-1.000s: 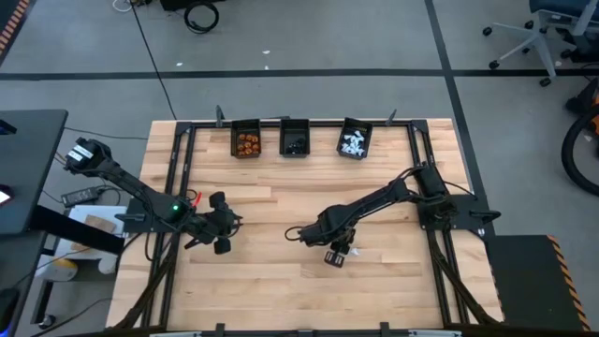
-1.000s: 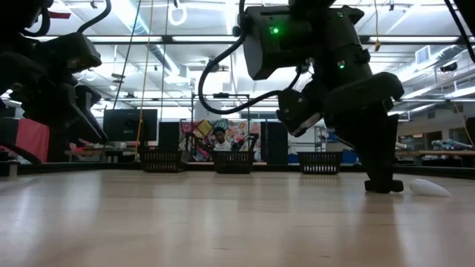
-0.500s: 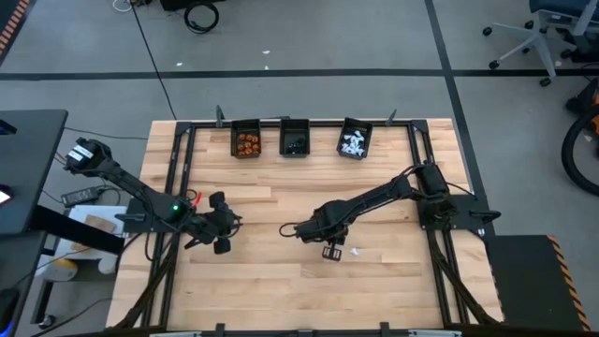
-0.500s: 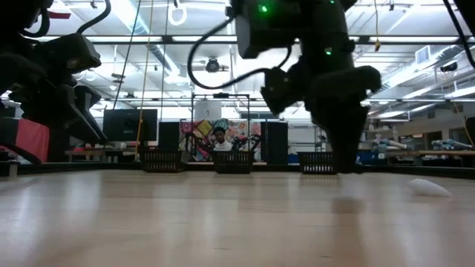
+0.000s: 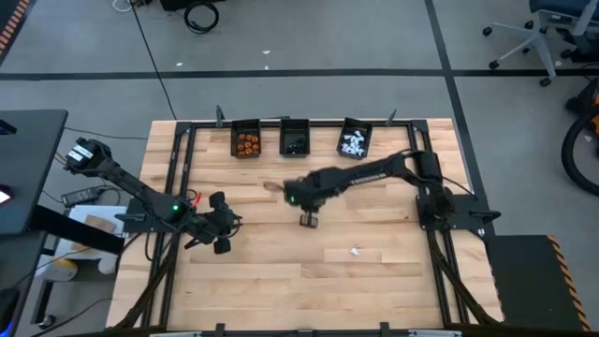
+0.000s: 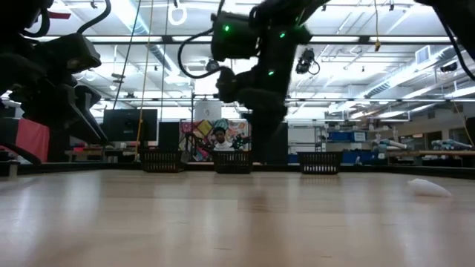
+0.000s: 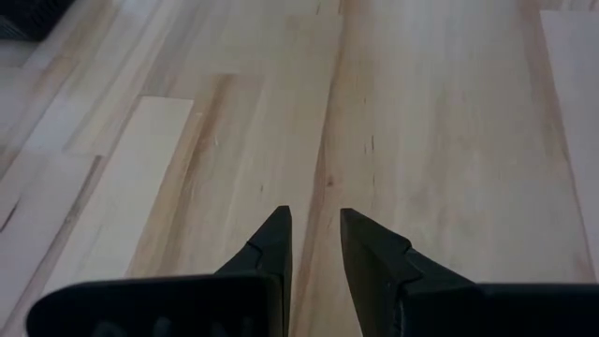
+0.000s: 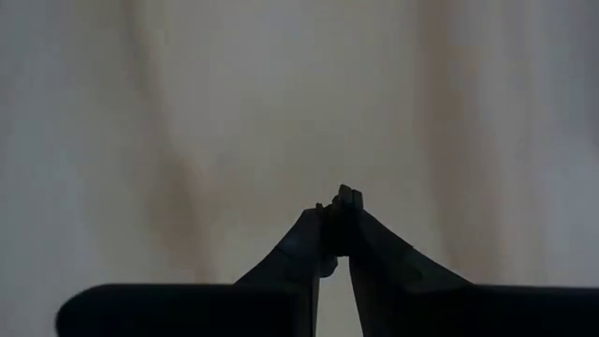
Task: Sort Halloween decoration
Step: Put the black skeleton toy into the black middle basket
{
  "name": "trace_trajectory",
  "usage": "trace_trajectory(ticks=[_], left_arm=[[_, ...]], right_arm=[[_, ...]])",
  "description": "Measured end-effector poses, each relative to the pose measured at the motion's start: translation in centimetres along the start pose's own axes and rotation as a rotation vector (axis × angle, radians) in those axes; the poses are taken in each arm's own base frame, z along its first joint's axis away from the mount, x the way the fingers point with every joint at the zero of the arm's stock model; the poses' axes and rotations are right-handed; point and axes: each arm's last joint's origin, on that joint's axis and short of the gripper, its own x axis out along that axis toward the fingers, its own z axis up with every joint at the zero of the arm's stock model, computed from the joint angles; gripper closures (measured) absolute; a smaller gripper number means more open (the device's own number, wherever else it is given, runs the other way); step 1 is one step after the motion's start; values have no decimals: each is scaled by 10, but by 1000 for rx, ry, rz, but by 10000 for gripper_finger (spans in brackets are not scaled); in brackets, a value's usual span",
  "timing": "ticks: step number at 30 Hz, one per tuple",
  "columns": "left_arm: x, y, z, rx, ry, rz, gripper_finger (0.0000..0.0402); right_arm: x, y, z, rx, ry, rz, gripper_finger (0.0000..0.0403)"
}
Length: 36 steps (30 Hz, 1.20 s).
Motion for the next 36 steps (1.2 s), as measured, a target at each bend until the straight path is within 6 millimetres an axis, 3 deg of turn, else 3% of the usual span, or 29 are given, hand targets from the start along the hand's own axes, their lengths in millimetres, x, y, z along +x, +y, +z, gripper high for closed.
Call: trace_trajectory(ticks=[8,15,27,36], left_arm=[[0,0,0,0,-1,1,329],[0,0,1,23,-11,-3,329],[0,-1,1,45,-15,-2,329],[0,0,2,42,-29,28,328]], right_arm=[[4,-70,30,88,-234,31,353],[3,-120,41,215,-371,8,353],[2,-159,41,260,-420,-119,349],[5,-176,36,266,-400,-93,285]])
